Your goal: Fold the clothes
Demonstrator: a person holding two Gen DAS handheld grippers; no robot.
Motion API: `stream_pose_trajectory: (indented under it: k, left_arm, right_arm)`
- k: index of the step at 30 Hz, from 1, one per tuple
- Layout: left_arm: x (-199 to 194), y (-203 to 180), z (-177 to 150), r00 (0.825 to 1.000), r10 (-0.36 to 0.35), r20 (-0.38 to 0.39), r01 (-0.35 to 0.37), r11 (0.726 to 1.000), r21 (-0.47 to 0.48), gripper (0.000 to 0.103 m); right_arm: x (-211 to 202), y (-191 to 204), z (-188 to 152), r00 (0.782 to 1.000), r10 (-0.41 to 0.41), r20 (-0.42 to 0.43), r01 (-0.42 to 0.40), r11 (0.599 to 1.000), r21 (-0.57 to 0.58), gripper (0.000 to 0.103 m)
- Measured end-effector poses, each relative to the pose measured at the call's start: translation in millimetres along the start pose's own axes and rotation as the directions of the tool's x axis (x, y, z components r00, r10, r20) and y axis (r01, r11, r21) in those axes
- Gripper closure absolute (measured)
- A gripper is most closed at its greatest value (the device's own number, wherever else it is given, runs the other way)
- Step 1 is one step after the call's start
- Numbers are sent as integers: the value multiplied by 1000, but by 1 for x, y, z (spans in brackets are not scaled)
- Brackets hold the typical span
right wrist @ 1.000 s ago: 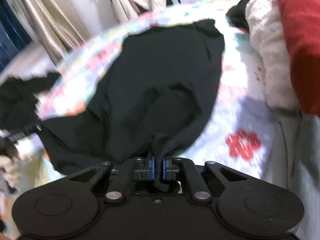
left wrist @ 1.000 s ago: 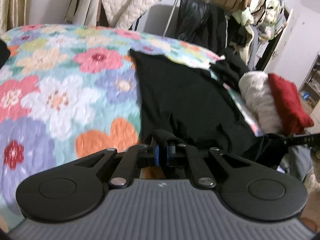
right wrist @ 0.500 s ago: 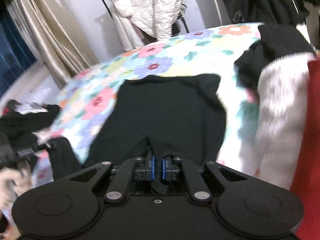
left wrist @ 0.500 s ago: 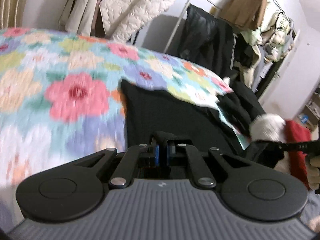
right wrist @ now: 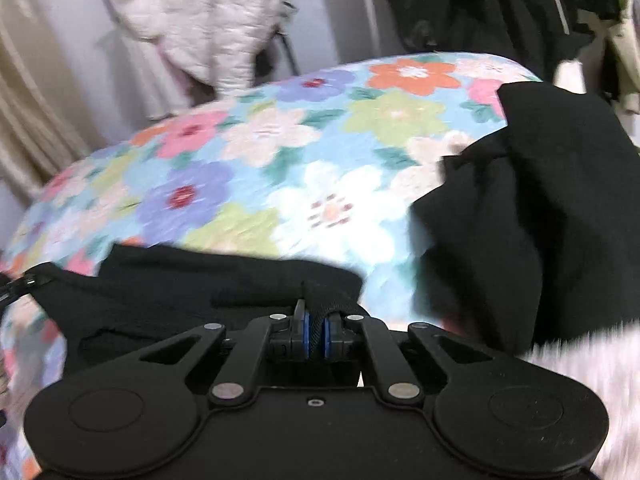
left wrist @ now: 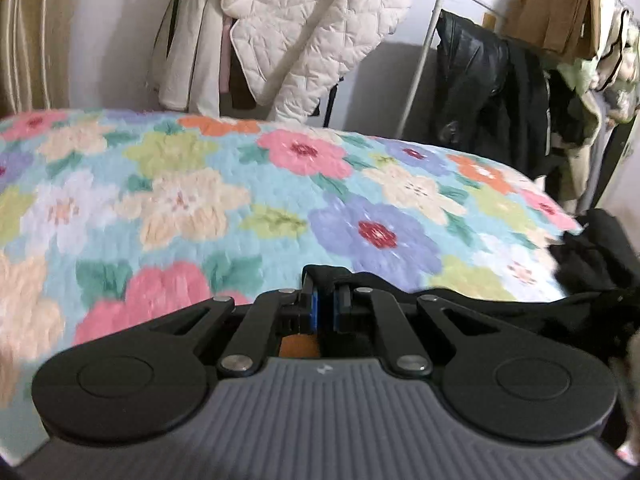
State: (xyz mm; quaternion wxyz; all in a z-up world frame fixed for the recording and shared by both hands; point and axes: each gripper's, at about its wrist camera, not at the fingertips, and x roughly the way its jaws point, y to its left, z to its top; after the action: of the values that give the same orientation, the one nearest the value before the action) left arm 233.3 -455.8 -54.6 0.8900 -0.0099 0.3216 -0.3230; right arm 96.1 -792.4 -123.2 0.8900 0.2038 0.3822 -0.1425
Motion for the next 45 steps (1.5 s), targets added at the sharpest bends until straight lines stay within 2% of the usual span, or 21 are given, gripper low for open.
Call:
stream_pose_trajectory:
  k: [1, 4, 6, 8, 10, 13, 15, 18, 20, 22, 24, 26, 28, 33, 34, 36, 38, 40, 42, 43, 45]
  left_arm:
    - [8, 1, 2, 1000, 5, -23, -6, 1000, -14, 96]
    - [-6, 13, -10, 997, -58, -59, 52, 993, -110, 82]
    - [-16, 21, -18, 991, -107, -76, 92, 980, -178, 78]
    - [-27, 30, -27, 984, -155, -91, 129, 961, -245, 72]
    - [-38, 38, -35, 974, -205, -101, 165, 936, -312, 70]
    - [-54, 51, -48, 954, -279, -111, 212, 887, -410, 64]
    - [-68, 47, -72, 930, -328, -166, 230, 871, -433, 62]
    - [-86, 39, -112, 889, -391, -238, 243, 844, -479, 59]
    - [-92, 31, -132, 877, -414, -244, 248, 826, -506, 55]
    - [-92, 24, -142, 891, -400, -217, 240, 819, -521, 52]
    - [-90, 17, -152, 906, -380, -187, 231, 813, -535, 47]
    - [-85, 15, -153, 916, -364, -169, 223, 812, -539, 47]
    - [-80, 14, -152, 926, -347, -152, 215, 812, -542, 47]
    - [-66, 12, -151, 946, -304, -110, 197, 811, -551, 51]
    - [-63, 11, -150, 950, -296, -102, 193, 811, -552, 53]
    - [-58, 10, -150, 957, -278, -85, 186, 810, -556, 94]
    - [-52, 12, -152, 960, -263, -99, 172, 827, -536, 99]
    - [-49, 16, -152, 958, -275, -86, 187, 821, -539, 100]
    - [-56, 6, -146, 968, -242, -74, 181, 868, -462, 100]
    - [-61, 0, -141, 974, -215, -65, 172, 899, -404, 100]
    - [-71, -6, -133, 979, -201, -32, 176, 916, -361, 100]
  right_arm:
    - [7, -3, 7, 1000, -22, -5, 22, 999, 24, 95]
    - [23, -14, 18, 1000, -18, -6, 18, 995, 102, 94]
    - [26, -19, 19, 1000, -31, 2, 31, 987, 156, 86]
    - [10, -15, 9, 993, -110, 52, 98, 977, 189, 56]
    - [-12, -9, -3, 975, -192, 109, 167, 964, 209, 55]
    - [-40, -4, -33, 985, -98, 141, 66, 974, 217, 54]
    - [-59, -1, -53, 986, -32, 162, -5, 975, 220, 53]
    - [-74, 1, -97, 982, 107, 155, -148, 948, 283, 52]
    - [-81, 5, -129, 969, 191, 158, -231, 926, 298, 46]
    - [-84, 10, -159, 953, 264, 150, -298, 912, 282, 41]
    - [-81, 10, -184, 954, 265, 139, -294, 911, 288, 41]
    - [-70, 7, -194, 961, 251, 117, -275, 914, 297, 41]
    - [-62, 4, -197, 979, 171, 110, -197, 932, 306, 41]
    - [-47, -17, -204, 974, 129, 187, -195, 898, 394, 41]
    - [-43, -19, -205, 974, 123, 192, -192, 897, 398, 41]
    - [-35, -20, -206, 972, 107, 211, -184, 903, 389, 40]
    - [-27, -19, -202, 966, 91, 241, -184, 900, 396, 35]
    - [-16, -16, -195, 962, 83, 259, -185, 896, 402, 22]
    - [-12, -9, -192, 959, 67, 276, -167, 919, 356, 20]
    - [-9, -5, -190, 957, 60, 285, -157, 930, 332, 22]
    - [-7, -12, -188, 955, 93, 283, -186, 927, 325, 63]
